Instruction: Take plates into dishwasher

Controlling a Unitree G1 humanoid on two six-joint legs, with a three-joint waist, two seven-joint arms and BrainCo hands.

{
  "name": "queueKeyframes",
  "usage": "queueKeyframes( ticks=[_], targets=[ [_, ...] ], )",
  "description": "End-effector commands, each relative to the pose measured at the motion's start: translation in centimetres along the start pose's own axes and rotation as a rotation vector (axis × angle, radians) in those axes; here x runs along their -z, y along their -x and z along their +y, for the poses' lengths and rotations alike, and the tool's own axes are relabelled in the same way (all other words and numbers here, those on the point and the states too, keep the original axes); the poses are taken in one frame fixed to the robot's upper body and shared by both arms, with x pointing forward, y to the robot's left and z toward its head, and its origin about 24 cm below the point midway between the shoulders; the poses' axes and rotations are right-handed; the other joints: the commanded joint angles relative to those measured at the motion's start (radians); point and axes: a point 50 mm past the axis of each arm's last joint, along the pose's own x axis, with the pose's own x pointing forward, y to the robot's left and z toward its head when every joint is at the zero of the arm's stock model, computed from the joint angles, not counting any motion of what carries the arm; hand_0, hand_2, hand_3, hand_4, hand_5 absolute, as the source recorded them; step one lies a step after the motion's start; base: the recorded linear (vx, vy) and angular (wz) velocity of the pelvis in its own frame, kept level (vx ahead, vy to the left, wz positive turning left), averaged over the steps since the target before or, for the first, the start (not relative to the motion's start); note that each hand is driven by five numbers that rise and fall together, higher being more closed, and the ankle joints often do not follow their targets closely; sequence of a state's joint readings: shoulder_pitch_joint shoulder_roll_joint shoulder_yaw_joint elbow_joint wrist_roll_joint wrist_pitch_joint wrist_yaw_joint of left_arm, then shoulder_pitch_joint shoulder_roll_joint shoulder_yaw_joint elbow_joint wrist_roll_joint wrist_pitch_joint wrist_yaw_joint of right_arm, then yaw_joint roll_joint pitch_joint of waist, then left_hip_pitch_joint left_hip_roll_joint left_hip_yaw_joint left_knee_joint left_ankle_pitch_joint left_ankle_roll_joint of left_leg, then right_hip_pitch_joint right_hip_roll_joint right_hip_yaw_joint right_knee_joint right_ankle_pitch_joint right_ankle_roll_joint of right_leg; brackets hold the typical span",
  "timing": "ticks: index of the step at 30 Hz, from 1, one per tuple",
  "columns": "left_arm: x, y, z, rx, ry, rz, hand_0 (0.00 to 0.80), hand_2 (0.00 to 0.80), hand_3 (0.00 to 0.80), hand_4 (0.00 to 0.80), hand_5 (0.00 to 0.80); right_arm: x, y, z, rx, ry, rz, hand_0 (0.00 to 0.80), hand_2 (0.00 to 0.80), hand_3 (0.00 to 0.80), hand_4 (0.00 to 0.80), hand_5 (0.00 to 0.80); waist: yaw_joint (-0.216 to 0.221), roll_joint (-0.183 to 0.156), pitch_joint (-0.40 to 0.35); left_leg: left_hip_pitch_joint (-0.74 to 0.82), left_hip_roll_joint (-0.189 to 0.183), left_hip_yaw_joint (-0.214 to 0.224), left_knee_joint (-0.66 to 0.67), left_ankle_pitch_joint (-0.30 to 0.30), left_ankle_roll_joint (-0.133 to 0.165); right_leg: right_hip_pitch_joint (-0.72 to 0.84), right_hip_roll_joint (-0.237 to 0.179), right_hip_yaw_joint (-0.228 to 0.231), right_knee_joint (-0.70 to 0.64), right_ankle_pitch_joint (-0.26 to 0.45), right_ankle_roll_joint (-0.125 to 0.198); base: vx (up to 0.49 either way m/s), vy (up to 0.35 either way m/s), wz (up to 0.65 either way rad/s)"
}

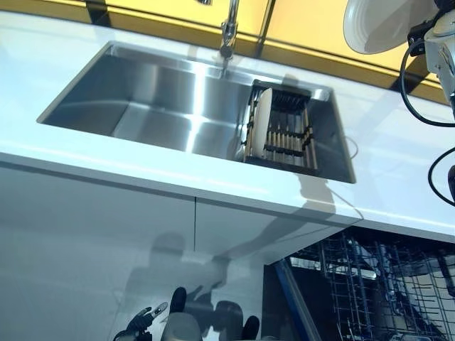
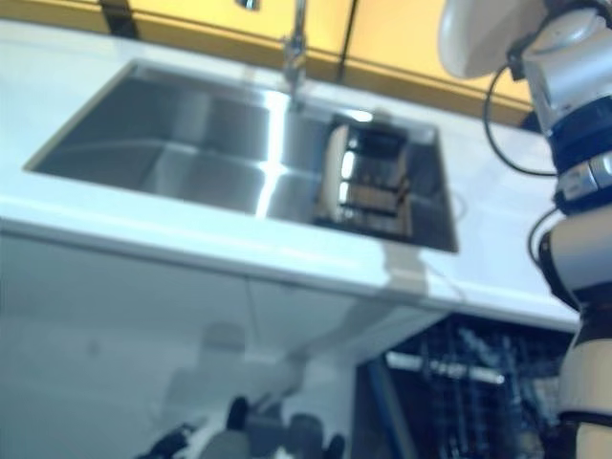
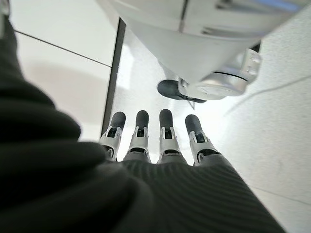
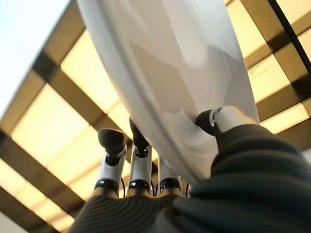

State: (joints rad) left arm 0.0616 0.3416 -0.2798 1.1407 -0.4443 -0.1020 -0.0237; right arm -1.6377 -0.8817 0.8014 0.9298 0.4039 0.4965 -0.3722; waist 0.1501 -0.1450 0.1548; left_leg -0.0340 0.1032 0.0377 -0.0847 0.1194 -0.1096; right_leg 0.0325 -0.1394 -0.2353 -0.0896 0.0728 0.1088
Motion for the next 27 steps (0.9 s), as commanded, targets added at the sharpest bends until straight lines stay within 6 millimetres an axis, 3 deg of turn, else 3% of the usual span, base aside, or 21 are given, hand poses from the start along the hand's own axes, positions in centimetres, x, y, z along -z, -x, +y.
queueKeyframes(
  ticks=[1, 7, 15, 19, 27],
  targets=[
    [0.1, 0.0, 1.2, -0.013, -0.088, 0.039, 0.000, 0.000, 0.000, 0.000, 0.000, -3.8, -0.1, -5.3, 0.101, 0.128, -0.172, 0.800, 0.800, 0.800, 0.800, 0.800, -0.016, -0.030, -0.038, 0.073, 0.005, 0.055, -0.003, -0.064, 0.010, 0.012, -0.046, -0.006, 0.002, 0.067, 0.056, -0.026, -0.049, -0.42],
    [0.0, -0.1, 1.0, 0.005, -0.108, 0.055, 0.000, 0.000, 0.000, 0.000, 0.000, -3.1, 0.1, -5.3, 0.034, 0.239, -0.217, 0.800, 0.800, 0.800, 0.800, 0.800, -0.064, -0.025, -0.062, 0.109, 0.019, 0.091, -0.003, -0.074, 0.009, 0.015, -0.036, 0.037, 0.002, 0.064, 0.057, -0.021, -0.035, -0.34],
    [-0.7, -0.3, 0.4, 0.035, -0.111, 0.048, 0.000, 0.000, 0.000, 0.000, 0.000, -0.3, 0.5, -6.2, -0.048, 0.367, -0.256, 0.800, 0.800, 0.800, 0.800, 0.800, -0.143, 0.003, -0.083, 0.135, 0.030, 0.134, -0.003, -0.085, 0.007, 0.002, -0.026, 0.111, 0.002, 0.059, 0.058, -0.011, -0.021, -0.27],
    [-1.1, -0.4, 0.2, 0.031, -0.077, 0.024, 0.000, 0.000, 0.000, 0.000, 0.000, 2.1, 1.1, -6.7, -0.084, 0.403, -0.259, 0.800, 0.800, 0.800, 0.800, 0.800, -0.189, 0.020, -0.089, 0.135, 0.039, 0.157, -0.003, -0.084, 0.001, -0.012, -0.013, 0.143, 0.002, 0.052, 0.054, -0.045, -0.060, -0.22],
    [-1.4, -0.4, 0.2, 0.036, -0.094, 0.008, 0.000, 0.000, 0.000, 0.000, 0.000, 5.6, 2.2, -6.8, -0.100, 0.348, -0.237, 0.800, 0.800, 0.800, 0.800, 0.800, -0.240, 0.046, -0.091, 0.144, 0.052, 0.184, -0.003, -0.080, -0.007, -0.016, 0.002, 0.162, 0.002, 0.045, 0.044, -0.054, -0.095, -0.16]
  ],
)
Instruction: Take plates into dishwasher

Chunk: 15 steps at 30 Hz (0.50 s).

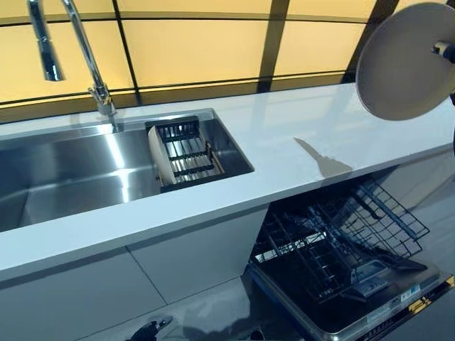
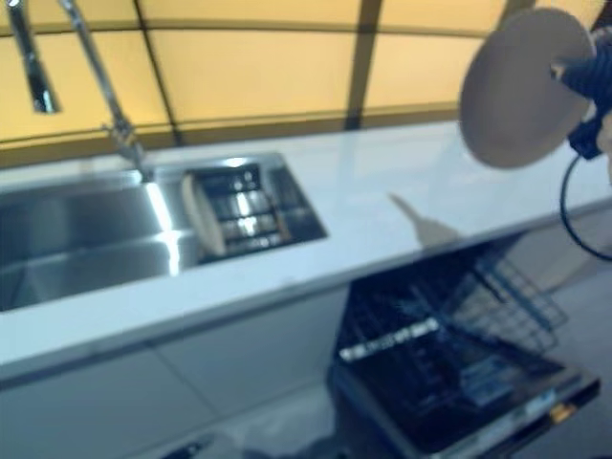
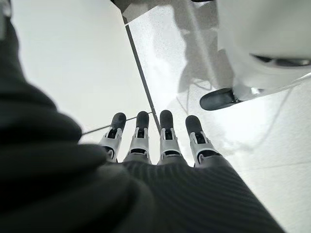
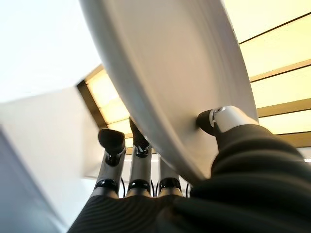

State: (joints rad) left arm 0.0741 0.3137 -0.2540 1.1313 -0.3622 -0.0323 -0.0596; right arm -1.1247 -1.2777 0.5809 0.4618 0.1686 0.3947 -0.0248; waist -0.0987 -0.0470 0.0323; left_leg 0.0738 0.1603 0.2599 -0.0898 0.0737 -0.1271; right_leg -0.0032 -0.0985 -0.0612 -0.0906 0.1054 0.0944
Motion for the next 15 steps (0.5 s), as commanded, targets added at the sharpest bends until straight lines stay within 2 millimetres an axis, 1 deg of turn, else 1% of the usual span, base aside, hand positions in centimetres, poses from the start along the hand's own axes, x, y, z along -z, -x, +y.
queueKeyframes(
  ticks=[1, 7, 10, 13, 15],
  targets=[
    [-2.5, -0.2, 1.3, -0.021, -0.058, -0.066, 0.000, 0.000, 0.000, 0.000, 0.000, -1.7, 0.9, -3.6, 0.141, 0.016, -0.110, 0.800, 0.800, 0.800, 0.800, 0.800, 0.005, -0.050, 0.033, 0.039, -0.005, -0.036, 0.003, -0.035, 0.011, 0.020, -0.038, -0.010, 0.003, 0.012, 0.057, -0.051, -0.065, -0.07],
    [-2.8, -0.3, 0.8, -0.008, -0.074, -0.075, 0.000, 0.000, 0.000, 0.000, 0.000, -0.9, 1.6, -2.7, 0.103, 0.071, -0.119, 0.800, 0.800, 0.800, 0.800, 0.800, -0.027, -0.033, 0.038, 0.048, -0.004, -0.019, 0.003, -0.037, 0.010, 0.017, -0.032, 0.012, 0.003, 0.012, 0.053, -0.038, -0.025, -0.06],
    [-2.7, -0.4, 0.6, -0.006, -0.065, -0.073, 0.000, 0.000, 0.000, 0.000, 0.000, -0.6, 2.1, -2.6, 0.105, 0.137, -0.144, 0.800, 0.800, 0.800, 0.800, 0.800, -0.044, -0.026, 0.040, 0.052, -0.004, -0.011, 0.003, -0.039, 0.009, 0.013, -0.029, 0.026, 0.003, 0.012, 0.053, -0.023, 0.001, -0.04],
    [-2.6, -0.4, 0.5, -0.005, -0.054, -0.071, 0.000, 0.000, 0.000, 0.000, 0.000, -0.4, 2.8, -2.1, 0.083, 0.164, -0.157, 0.800, 0.800, 0.800, 0.800, 0.800, -0.060, -0.022, 0.041, 0.053, -0.002, -0.005, 0.003, -0.040, 0.010, 0.007, -0.025, 0.038, 0.003, 0.014, 0.053, -0.024, -0.008, -0.09],
    [-2.5, -0.4, 0.5, -0.004, -0.049, -0.072, 0.000, 0.000, 0.000, 0.000, 0.000, 0.2, 3.4, -1.6, 0.059, 0.183, -0.153, 0.800, 0.800, 0.800, 0.800, 0.800, -0.070, -0.021, 0.043, 0.052, -0.001, 0.002, 0.003, -0.041, 0.010, 0.002, -0.023, 0.044, 0.003, 0.015, 0.053, -0.038, -0.008, -0.16]
  ],
)
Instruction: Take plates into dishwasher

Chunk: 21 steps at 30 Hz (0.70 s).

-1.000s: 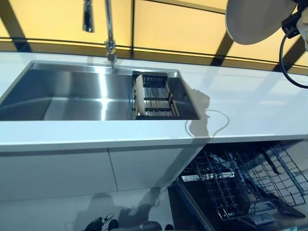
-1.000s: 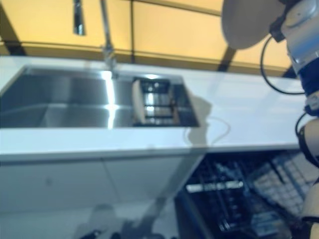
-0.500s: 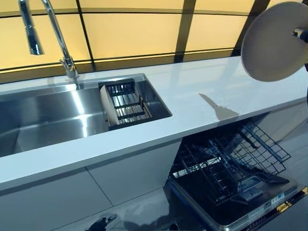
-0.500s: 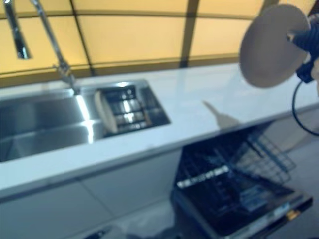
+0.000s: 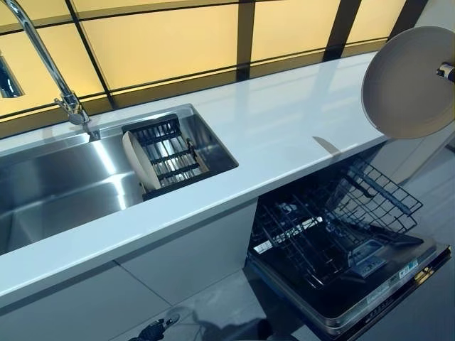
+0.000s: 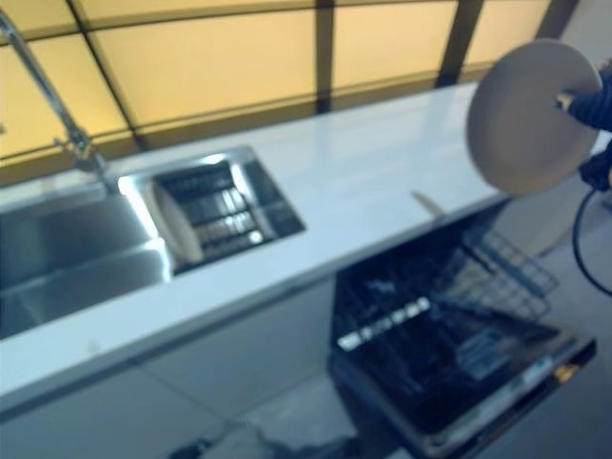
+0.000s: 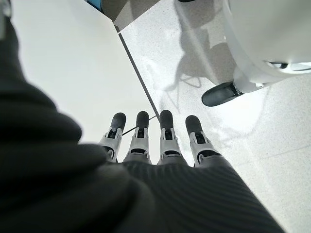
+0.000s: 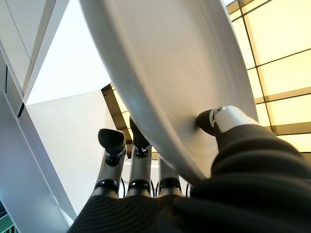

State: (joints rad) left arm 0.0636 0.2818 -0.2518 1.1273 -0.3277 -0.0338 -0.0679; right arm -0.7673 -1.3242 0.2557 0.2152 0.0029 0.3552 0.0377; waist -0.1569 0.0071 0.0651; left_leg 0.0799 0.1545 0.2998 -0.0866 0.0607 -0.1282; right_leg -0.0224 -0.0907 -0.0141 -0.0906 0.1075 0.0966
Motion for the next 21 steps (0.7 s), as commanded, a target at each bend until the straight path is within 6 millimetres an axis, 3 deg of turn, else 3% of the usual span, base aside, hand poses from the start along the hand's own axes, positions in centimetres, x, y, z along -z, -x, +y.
queueKeyframes(
  ticks=[1, 16, 21],
  targets=[
    [-2.1, -0.1, 1.9, -0.045, -0.027, -0.059, 0.000, 0.000, 0.000, 0.000, 0.000, -0.6, 0.8, -1.8, 0.061, 0.072, -0.050, 0.800, 0.800, 0.800, 0.800, 0.800, -0.016, -0.075, 0.010, 0.046, 0.006, -0.035, -0.001, -0.028, 0.012, 0.019, -0.029, 0.000, 0.003, 0.013, 0.051, -0.027, -0.004, -0.09],
    [-1.9, 0.0, 2.2, -0.067, -0.001, -0.064, 0.000, 0.000, 0.000, 0.000, 0.000, 2.3, 3.5, 0.4, -0.165, 0.229, -0.009, 0.800, 0.800, 0.800, 0.800, 0.800, -0.050, -0.086, 0.017, 0.048, 0.009, -0.008, -0.001, -0.031, 0.015, 0.002, -0.017, 0.030, 0.003, 0.023, 0.051, -0.005, 0.000, -0.06],
    [-2.2, 0.0, 2.2, -0.064, 0.001, -0.072, 0.000, 0.000, 0.000, 0.000, 0.000, 2.2, 4.0, 2.0, -0.271, 0.233, -0.027, 0.800, 0.800, 0.800, 0.800, 0.800, -0.048, -0.090, 0.021, 0.050, 0.009, -0.001, -0.001, -0.030, 0.016, 0.001, -0.016, 0.029, 0.003, 0.026, 0.052, 0.000, 0.000, 0.00]
  ],
)
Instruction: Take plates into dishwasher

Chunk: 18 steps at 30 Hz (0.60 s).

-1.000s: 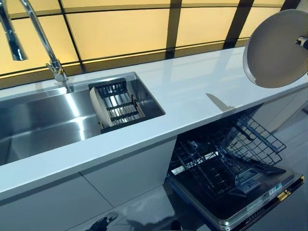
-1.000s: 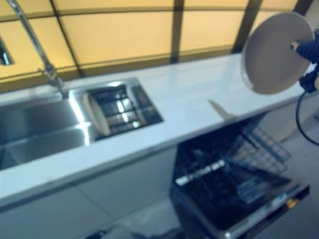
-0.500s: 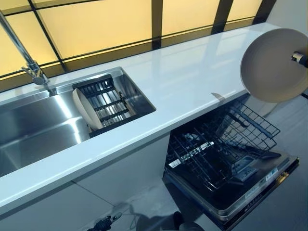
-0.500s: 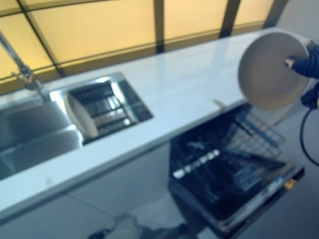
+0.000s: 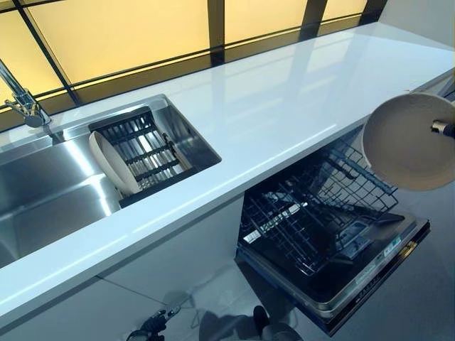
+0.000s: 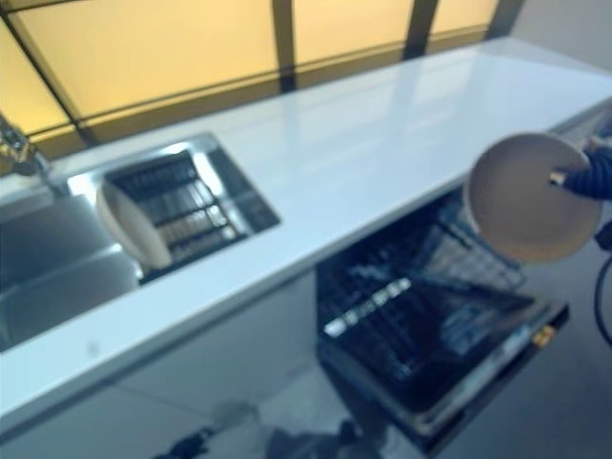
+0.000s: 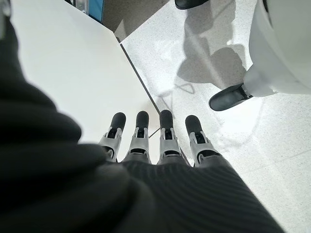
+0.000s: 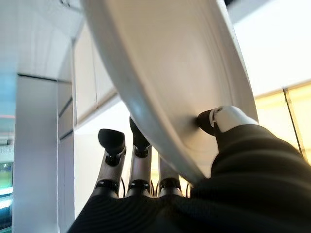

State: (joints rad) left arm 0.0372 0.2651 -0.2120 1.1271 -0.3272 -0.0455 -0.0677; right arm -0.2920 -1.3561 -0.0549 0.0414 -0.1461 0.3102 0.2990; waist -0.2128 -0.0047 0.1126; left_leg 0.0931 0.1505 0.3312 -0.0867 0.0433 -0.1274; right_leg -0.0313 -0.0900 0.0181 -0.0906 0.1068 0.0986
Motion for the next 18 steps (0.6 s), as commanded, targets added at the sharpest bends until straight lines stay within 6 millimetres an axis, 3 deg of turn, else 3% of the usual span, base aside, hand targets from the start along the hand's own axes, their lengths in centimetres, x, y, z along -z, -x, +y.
queueKeyframes(
  ticks=[1, 10, 18],
  targets=[
    [-0.9, 0.2, 2.4, -0.063, -0.035, -0.029, 0.000, 0.000, 0.000, 0.000, 0.000, -1.3, 0.3, -0.8, 0.027, 0.049, -0.056, 0.800, 0.800, 0.800, 0.800, 0.800, 0.008, -0.078, -0.027, 0.037, 0.013, -0.031, -0.001, -0.012, 0.015, 0.010, -0.016, -0.004, 0.003, 0.027, 0.050, 0.000, 0.000, 0.00],
    [-1.3, 0.1, 2.1, -0.068, -0.021, -0.033, 0.000, 0.000, 0.000, 0.000, 0.000, -2.2, 0.6, 4.0, -0.100, 0.049, -0.070, 0.800, 0.800, 0.800, 0.800, 0.800, 0.019, -0.067, -0.021, 0.037, 0.012, -0.037, -0.001, -0.009, 0.017, 0.016, -0.019, -0.018, 0.003, 0.029, 0.048, -0.004, -0.001, 0.00],
    [-2.1, -0.2, 1.3, -0.052, -0.034, -0.045, 0.000, 0.000, 0.000, 0.000, 0.000, -3.9, -0.5, 8.3, -0.204, -0.019, -0.054, 0.800, 0.800, 0.800, 0.800, 0.800, 0.038, -0.061, -0.010, 0.038, 0.007, -0.044, -0.001, -0.009, 0.019, 0.021, -0.025, -0.033, 0.003, 0.028, 0.045, -0.008, -0.001, 0.00]
  ],
)
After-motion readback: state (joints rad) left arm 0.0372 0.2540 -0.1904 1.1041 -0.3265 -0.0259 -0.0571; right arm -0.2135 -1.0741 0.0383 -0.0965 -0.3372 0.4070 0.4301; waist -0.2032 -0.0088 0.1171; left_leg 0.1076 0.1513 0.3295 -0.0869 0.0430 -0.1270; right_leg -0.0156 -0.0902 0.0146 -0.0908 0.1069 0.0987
